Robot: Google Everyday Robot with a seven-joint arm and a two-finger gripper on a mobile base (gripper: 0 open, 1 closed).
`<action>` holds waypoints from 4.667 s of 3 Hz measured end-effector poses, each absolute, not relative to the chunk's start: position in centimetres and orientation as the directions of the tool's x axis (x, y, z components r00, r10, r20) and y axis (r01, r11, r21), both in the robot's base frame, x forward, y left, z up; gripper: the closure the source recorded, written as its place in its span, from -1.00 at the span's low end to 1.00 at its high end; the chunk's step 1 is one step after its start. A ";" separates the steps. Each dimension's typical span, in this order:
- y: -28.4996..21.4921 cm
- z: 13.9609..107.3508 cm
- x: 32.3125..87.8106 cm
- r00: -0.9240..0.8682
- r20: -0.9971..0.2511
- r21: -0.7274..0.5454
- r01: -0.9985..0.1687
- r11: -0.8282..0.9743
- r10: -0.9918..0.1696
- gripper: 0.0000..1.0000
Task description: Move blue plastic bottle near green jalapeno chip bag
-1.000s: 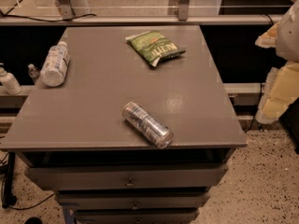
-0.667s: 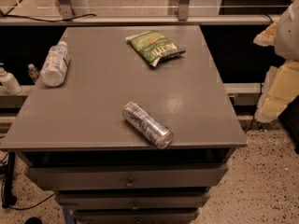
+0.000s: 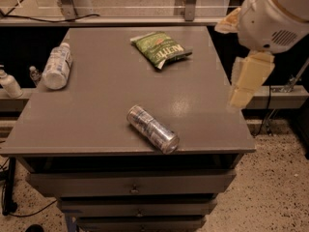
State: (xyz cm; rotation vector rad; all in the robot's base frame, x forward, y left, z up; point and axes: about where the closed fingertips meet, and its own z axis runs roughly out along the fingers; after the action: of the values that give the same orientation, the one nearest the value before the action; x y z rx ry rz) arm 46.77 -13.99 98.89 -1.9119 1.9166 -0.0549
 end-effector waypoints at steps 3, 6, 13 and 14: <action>-3.9 100.8 50.5 0.425 -0.283 -0.473 -0.842 -0.260 -0.860 -1.00; 1.8 98.0 58.4 0.734 -0.111 -0.493 -0.626 -0.604 -0.670 -1.00; 15.9 94.1 64.8 0.867 0.497 -0.191 0.158 -0.969 0.043 -1.00; 16.9 93.9 67.1 0.848 0.520 -0.129 0.201 -0.971 0.106 -1.00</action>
Offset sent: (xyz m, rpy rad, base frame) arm 0.0648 0.1572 0.0167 0.0981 -0.2268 0.5502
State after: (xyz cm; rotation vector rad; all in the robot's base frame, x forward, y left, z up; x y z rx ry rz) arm 67.07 16.86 93.92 -2.8461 -0.2383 -0.7856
